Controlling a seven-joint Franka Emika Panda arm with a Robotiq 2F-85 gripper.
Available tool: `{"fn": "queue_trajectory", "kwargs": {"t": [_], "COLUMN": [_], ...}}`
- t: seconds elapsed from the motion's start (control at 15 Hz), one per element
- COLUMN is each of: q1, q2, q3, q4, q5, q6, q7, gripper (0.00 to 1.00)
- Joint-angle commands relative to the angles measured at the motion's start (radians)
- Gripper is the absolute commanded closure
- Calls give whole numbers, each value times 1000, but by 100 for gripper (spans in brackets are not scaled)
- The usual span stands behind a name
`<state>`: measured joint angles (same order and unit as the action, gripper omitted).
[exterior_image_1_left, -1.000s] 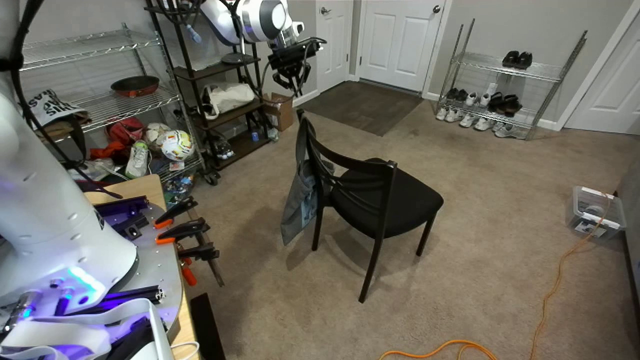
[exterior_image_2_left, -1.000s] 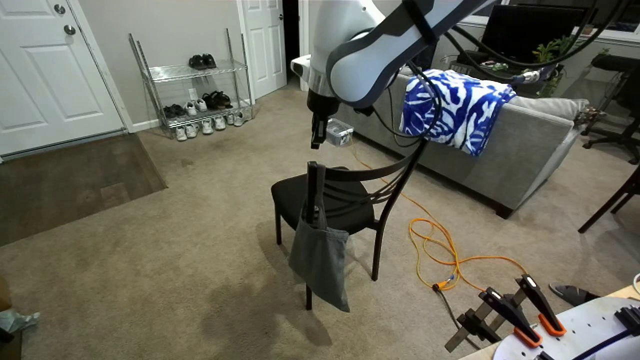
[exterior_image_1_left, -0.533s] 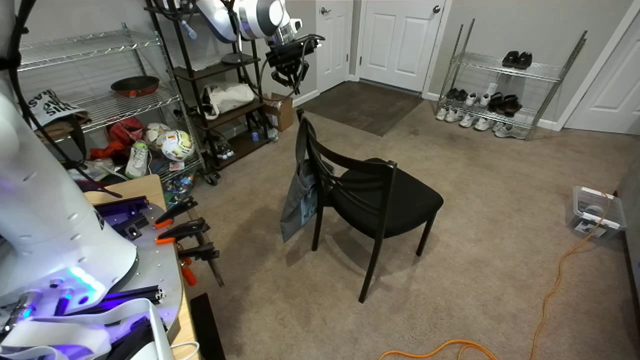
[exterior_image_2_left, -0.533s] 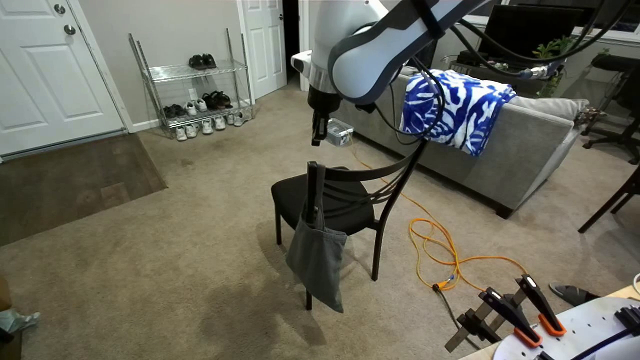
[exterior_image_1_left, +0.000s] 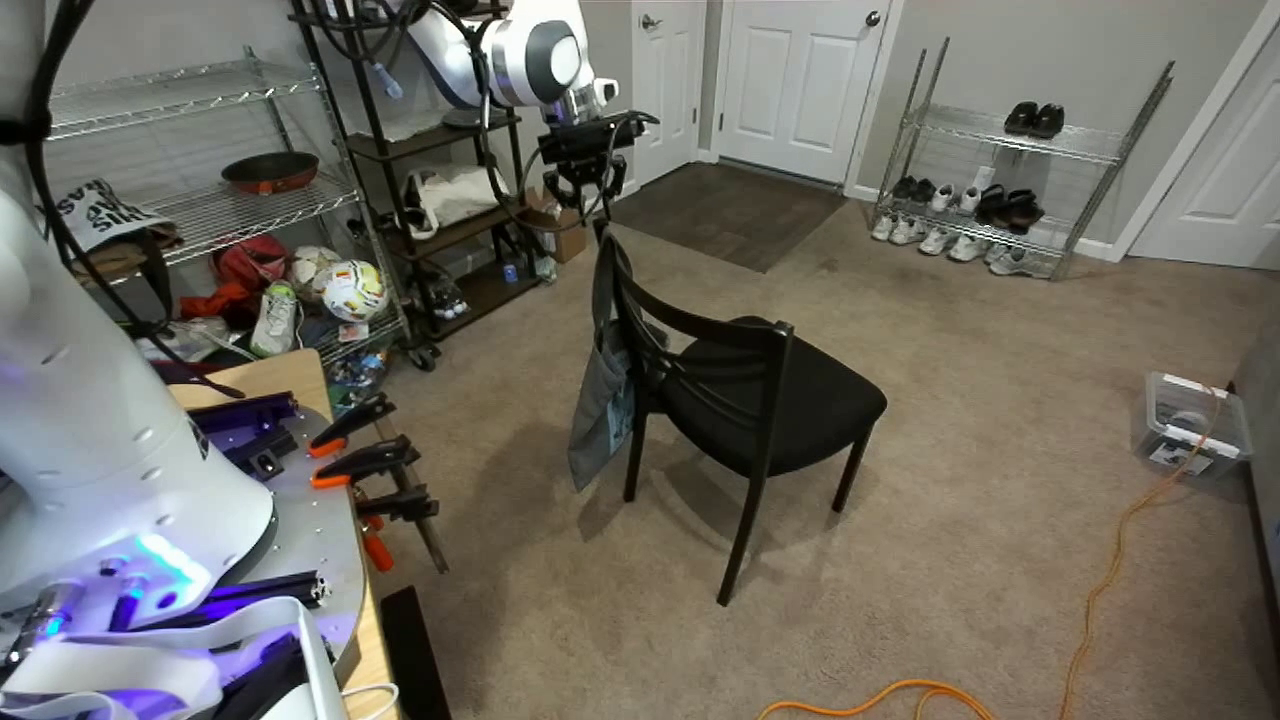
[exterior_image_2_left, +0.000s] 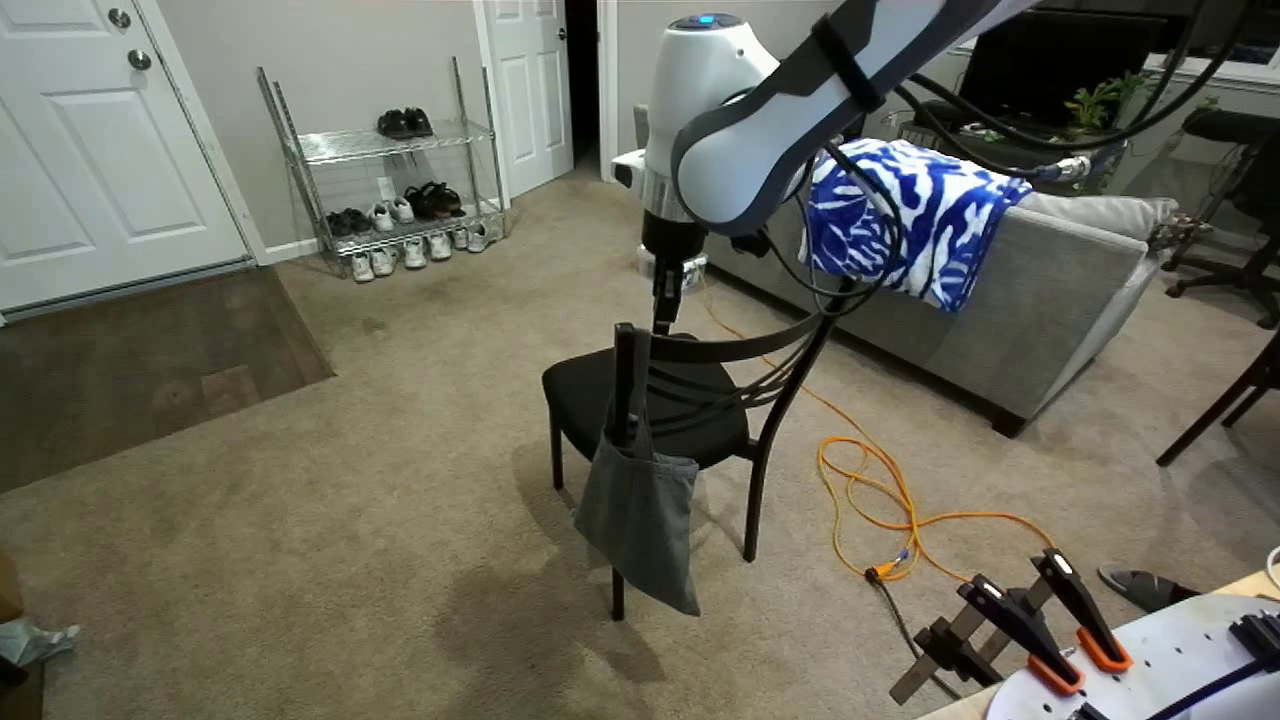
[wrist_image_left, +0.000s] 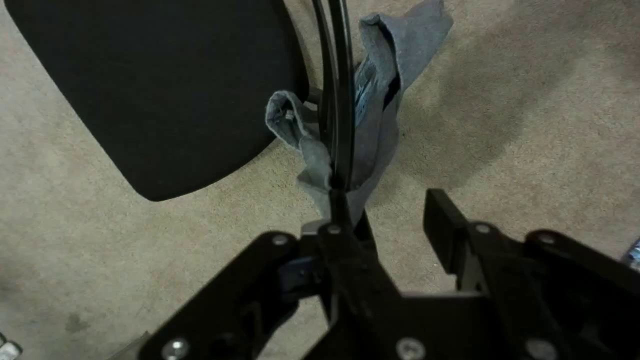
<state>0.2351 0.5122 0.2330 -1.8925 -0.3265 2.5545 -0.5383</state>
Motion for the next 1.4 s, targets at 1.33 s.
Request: {"fn": "queue_trajectory", "kwargs": {"t": [1.33], "q1": [-7], "q2": [178], "q3": [-4], "q4": [168], "q5": [-9], "q6": [17], "q7": [-9], "gripper": [0]}}
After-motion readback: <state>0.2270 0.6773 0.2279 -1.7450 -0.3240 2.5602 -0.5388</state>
